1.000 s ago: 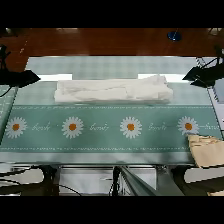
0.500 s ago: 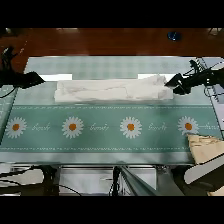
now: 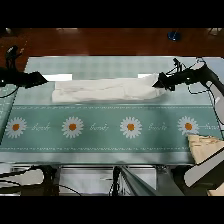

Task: Fold the shirts.

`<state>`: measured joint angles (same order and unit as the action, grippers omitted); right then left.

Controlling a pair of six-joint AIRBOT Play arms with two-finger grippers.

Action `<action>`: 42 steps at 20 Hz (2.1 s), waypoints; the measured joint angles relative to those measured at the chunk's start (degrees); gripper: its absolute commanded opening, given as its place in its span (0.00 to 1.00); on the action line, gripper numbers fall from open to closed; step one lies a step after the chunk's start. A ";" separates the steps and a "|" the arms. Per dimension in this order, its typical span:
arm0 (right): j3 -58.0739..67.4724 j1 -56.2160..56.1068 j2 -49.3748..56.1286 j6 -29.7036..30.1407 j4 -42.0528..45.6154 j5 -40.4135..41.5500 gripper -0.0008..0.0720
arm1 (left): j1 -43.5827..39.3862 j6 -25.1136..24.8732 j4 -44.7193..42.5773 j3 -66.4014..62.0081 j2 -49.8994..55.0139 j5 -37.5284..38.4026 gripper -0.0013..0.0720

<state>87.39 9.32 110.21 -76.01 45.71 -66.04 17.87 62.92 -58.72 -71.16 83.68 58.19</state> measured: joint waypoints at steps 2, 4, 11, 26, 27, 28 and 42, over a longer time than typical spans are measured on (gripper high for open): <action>0.09 -0.39 -1.27 0.11 -0.66 -0.07 0.03 | -0.42 0.02 0.04 0.00 0.00 0.11 0.46; 0.20 -0.48 -3.93 0.44 -0.90 -0.50 0.03 | -1.29 0.00 0.92 0.00 0.00 0.66 0.12; 0.24 -0.48 -17.38 -0.22 6.99 -5.16 0.03 | -11.45 0.46 12.83 0.00 0.42 3.06 0.06; 0.24 -0.55 -34.05 -4.24 13.86 -16.02 0.03 | -45.53 8.13 33.35 -0.13 12.07 -9.38 0.06; 0.24 -0.55 -34.42 -4.44 14.05 -16.31 0.03 | -46.58 8.26 35.32 -0.33 13.00 -10.10 0.06; 0.24 -0.55 -34.73 -4.50 14.12 -16.52 0.03 | -47.41 8.26 36.83 -0.63 13.86 -10.49 0.06; 0.24 -7.45 -35.74 -5.99 14.60 -17.44 0.03 | -56.96 11.13 47.06 -5.31 25.83 -12.17 0.06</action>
<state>87.64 1.87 74.48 -82.00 60.31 -83.48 -39.09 74.04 -11.66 -76.47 109.51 46.02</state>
